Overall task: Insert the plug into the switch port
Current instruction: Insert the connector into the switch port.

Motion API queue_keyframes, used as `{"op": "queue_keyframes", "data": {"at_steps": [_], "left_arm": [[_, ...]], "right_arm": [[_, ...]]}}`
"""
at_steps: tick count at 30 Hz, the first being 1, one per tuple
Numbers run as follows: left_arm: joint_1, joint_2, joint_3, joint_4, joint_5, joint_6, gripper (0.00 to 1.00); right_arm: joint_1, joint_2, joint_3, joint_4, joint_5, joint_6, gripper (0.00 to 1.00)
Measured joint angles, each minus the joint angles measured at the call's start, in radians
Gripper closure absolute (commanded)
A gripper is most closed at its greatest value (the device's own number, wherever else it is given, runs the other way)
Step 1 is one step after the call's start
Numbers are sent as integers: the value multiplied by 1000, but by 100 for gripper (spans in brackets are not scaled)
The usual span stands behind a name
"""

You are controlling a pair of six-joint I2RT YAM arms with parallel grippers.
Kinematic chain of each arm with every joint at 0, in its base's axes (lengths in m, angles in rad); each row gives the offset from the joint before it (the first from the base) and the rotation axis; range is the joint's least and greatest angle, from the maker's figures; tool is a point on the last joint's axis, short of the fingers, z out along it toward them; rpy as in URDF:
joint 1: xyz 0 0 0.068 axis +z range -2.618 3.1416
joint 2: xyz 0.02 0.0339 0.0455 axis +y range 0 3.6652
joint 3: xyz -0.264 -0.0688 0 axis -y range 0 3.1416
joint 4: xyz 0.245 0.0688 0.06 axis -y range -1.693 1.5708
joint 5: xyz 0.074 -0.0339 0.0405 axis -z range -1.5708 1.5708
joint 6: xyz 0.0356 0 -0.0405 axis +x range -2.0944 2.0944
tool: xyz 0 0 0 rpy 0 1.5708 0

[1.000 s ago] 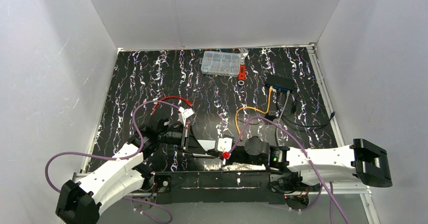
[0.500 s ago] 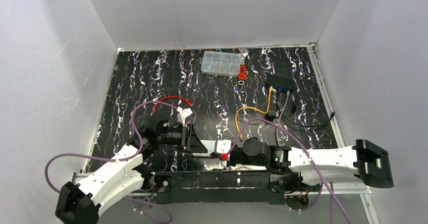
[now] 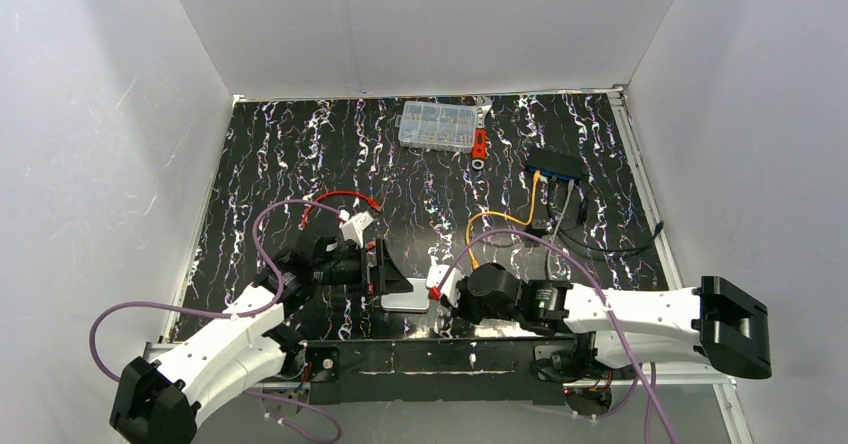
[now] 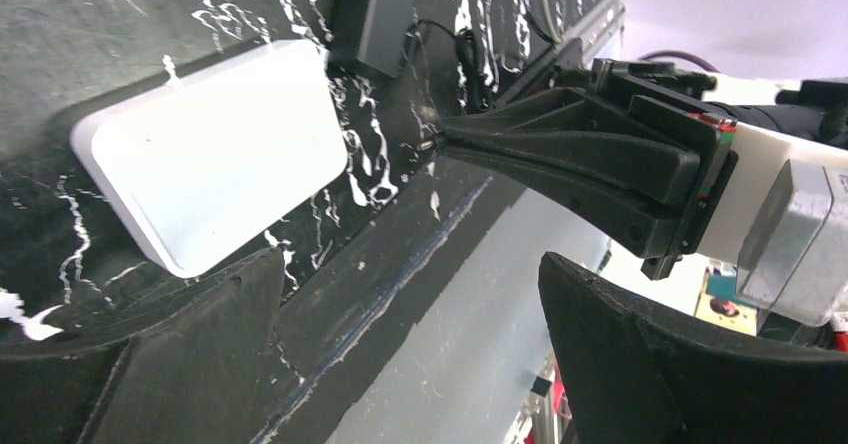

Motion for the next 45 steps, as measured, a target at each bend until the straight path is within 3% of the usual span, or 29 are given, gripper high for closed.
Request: {"op": "queue_keyframes", "data": {"at_steps": [16,33,45], "left_arm": [[0,149,1,-69,-258,55,2],[5,293,1,25,-249,55,2],[6,308,2,48,-230,56,2]], "right_arm": [[-128,226,61,41,-107,108,99],[-186,300,61,170,-180,147,99],[-191,334,60,203,-192,181,99]]}}
